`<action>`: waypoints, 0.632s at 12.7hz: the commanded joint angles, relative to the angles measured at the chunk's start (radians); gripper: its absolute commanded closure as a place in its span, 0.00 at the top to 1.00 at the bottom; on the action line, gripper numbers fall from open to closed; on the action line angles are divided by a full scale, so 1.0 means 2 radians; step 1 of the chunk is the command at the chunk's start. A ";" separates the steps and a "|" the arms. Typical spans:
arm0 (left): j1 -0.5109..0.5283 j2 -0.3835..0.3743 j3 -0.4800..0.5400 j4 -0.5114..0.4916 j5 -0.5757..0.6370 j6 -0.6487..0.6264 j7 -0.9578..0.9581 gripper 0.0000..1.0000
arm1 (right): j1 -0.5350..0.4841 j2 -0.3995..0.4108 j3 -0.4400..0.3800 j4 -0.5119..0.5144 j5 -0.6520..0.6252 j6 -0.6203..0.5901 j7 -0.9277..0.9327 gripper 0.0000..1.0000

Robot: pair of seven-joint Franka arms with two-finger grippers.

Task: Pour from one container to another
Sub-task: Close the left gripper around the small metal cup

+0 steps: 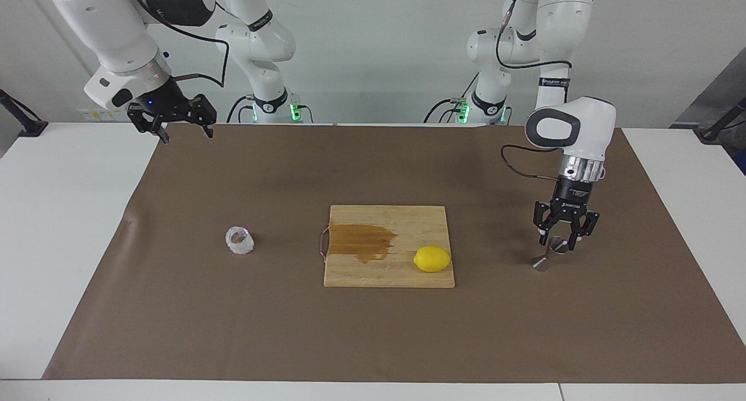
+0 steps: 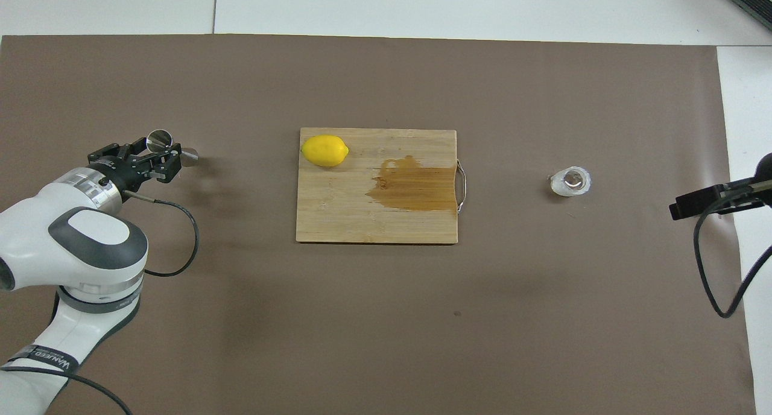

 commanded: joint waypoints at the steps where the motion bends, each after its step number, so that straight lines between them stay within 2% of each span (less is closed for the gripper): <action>1: -0.008 0.009 0.003 0.011 -0.012 0.015 -0.002 0.68 | -0.005 -0.005 0.002 0.001 0.010 -0.007 0.007 1.00; 8: -0.015 0.016 0.002 0.014 -0.028 0.033 -0.002 0.67 | -0.005 -0.005 0.002 0.001 0.010 -0.007 0.007 1.00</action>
